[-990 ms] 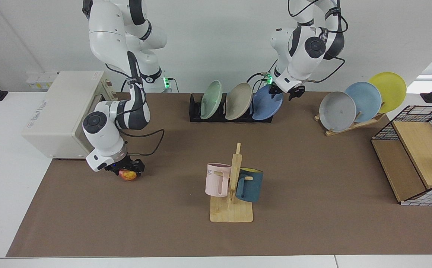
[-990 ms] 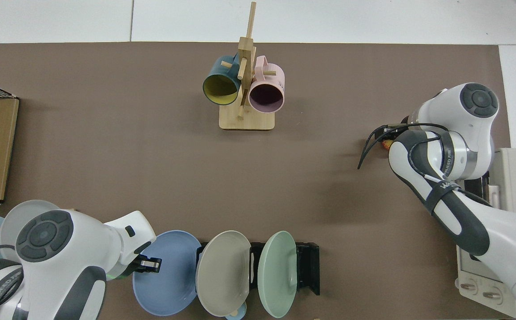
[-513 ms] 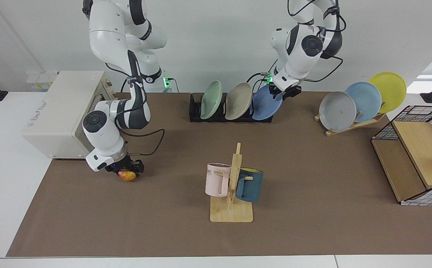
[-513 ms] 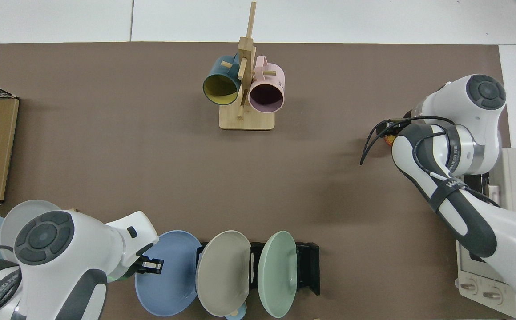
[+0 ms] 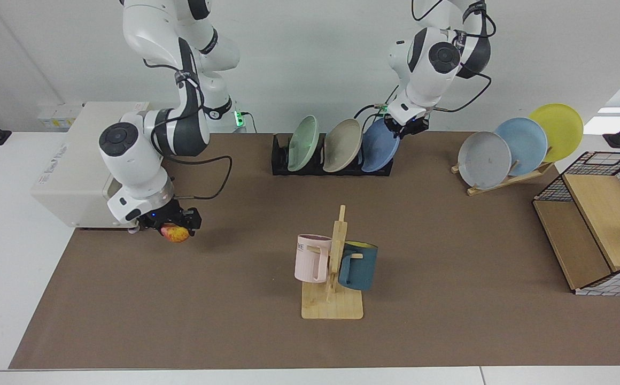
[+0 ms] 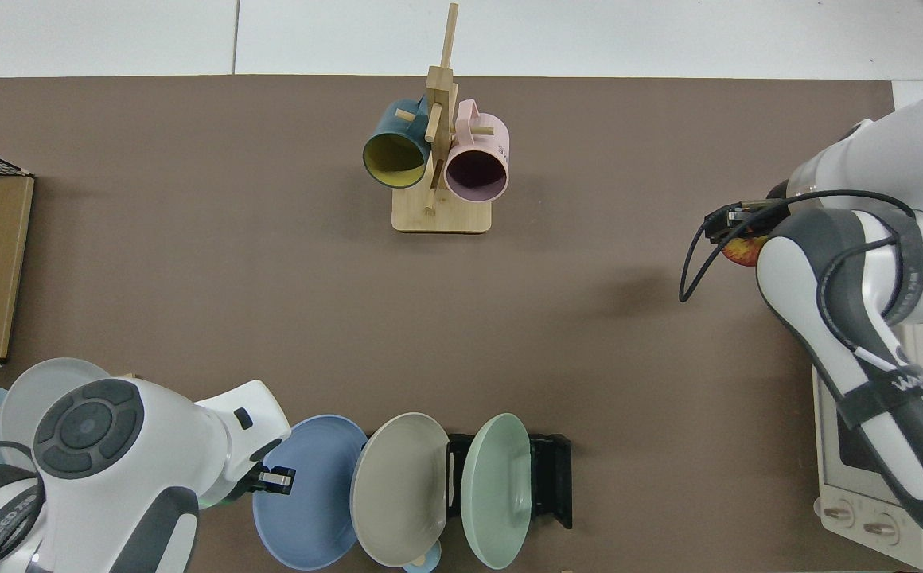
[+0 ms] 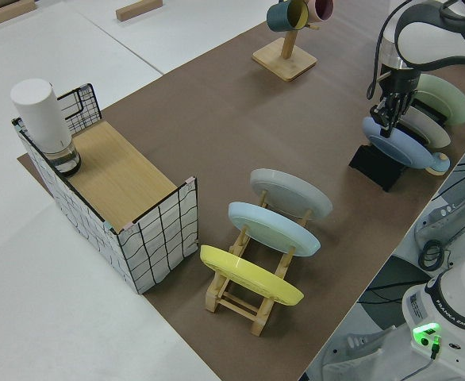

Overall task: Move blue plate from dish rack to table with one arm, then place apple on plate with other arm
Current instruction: 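Pull the blue plate out of the rack onto the table with the left gripper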

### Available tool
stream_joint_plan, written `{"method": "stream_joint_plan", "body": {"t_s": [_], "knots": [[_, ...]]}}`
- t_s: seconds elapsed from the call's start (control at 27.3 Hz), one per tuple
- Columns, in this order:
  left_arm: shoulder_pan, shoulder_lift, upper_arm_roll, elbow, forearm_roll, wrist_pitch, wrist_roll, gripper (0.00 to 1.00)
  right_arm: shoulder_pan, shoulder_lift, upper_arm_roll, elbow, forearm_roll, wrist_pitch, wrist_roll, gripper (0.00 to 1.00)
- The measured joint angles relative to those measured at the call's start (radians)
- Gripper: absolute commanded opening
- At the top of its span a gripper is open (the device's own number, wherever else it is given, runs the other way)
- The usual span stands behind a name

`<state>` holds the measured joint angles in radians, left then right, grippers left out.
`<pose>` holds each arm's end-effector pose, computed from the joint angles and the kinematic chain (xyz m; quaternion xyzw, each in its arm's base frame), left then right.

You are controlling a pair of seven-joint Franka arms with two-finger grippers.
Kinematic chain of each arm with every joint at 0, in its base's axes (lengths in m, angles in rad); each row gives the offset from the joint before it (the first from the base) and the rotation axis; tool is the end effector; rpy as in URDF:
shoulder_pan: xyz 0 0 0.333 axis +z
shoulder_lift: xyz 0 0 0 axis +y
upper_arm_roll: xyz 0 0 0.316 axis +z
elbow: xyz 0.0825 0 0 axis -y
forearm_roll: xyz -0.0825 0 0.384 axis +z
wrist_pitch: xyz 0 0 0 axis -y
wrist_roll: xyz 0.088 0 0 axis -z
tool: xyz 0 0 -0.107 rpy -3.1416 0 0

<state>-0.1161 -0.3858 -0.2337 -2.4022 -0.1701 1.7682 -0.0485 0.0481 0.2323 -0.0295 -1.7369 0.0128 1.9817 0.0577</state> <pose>0.3703 -0.1535 0.4361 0.9853 -0.1081 -0.1315 0.0126 0.6281 0.0137 0.4428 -0.9997 0.0216 -0.0062 0.0027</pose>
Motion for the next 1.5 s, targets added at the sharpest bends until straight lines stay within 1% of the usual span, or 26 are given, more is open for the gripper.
{"method": "stream_joint_plan", "body": {"t_s": [0.11,0.29,0.51,0.81,0.95,1.14,1.28,1.5], "knots": [[0.000,0.000,-0.010,0.006,0.021,0.000,-0.001,0.00,0.000,-0.031,0.000,0.011,0.001,-0.057,0.000,0.00],[0.000,-0.001,-0.020,0.050,0.130,0.000,-0.035,0.00,0.000,-0.070,0.001,0.031,0.001,-0.130,0.000,0.00],[0.010,-0.003,-0.011,0.127,0.164,-0.004,-0.045,0.00,0.000,-0.115,0.004,0.039,0.001,-0.182,0.000,0.00],[0.075,0.012,0.008,0.223,0.183,-0.006,-0.045,0.00,0.000,-0.136,0.005,0.038,0.001,-0.197,0.000,0.00],[0.083,0.069,0.070,0.278,0.167,0.019,-0.022,0.00,0.000,-0.136,0.005,0.037,0.001,-0.197,0.000,0.00],[0.085,0.158,0.127,0.315,0.130,0.122,0.029,0.00,0.000,-0.136,0.005,0.037,0.001,-0.197,0.000,0.00],[0.085,0.218,0.140,0.322,0.095,0.194,0.032,0.00,0.000,-0.136,0.005,0.037,0.001,-0.197,0.000,0.00],[0.084,0.303,0.135,0.323,-0.056,0.283,0.036,0.00,0.000,-0.136,0.005,0.036,0.001,-0.197,0.000,0.00]]}}
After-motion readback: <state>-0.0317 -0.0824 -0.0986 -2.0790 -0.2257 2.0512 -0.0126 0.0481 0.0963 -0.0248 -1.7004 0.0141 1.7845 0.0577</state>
